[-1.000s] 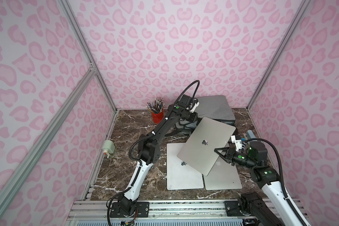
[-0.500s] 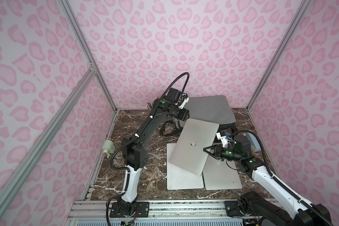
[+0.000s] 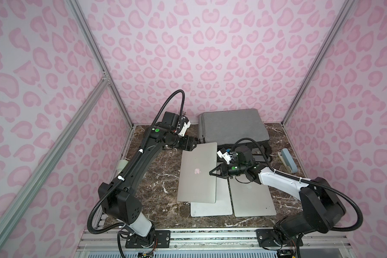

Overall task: Open the zippered laptop bag and take out the laptop
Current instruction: Place the laptop at the center of the board.

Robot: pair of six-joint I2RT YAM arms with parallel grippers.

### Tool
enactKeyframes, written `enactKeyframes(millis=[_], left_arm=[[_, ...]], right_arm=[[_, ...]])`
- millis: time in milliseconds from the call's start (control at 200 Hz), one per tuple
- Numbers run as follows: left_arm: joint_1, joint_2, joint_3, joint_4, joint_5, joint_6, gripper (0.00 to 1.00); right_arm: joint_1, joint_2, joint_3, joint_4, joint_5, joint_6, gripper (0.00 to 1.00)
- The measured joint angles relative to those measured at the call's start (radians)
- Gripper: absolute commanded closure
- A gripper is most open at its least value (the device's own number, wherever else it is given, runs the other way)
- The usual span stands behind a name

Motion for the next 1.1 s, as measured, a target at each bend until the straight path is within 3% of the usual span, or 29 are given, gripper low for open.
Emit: enactKeyframes(millis=[251, 571, 817, 1102], left_arm=[[0.068, -0.135, -0.174, 0.018, 0.075, -0.054, 0.19], [0.117, -0.156, -0.185, 0.021, 0.12, -0.067, 0.18], [0.122, -0.175, -0.212, 0.023, 0.145, -0.08, 0.17], [0.131, -0.208, -0.271, 0.024, 0.158, -0.095, 0.17]], right_arm=[[0.091, 0.183, 0.029, 0.159, -0.007, 0.124, 1.0], [0.177, 0.354, 0.082, 0.365, -0.026, 0.303, 1.0], [0.217, 0.454, 0.151, 0.414, -0.029, 0.359, 1.0], [0.256, 0.549, 0.212, 0.491, -0.043, 0.407, 0.93]])
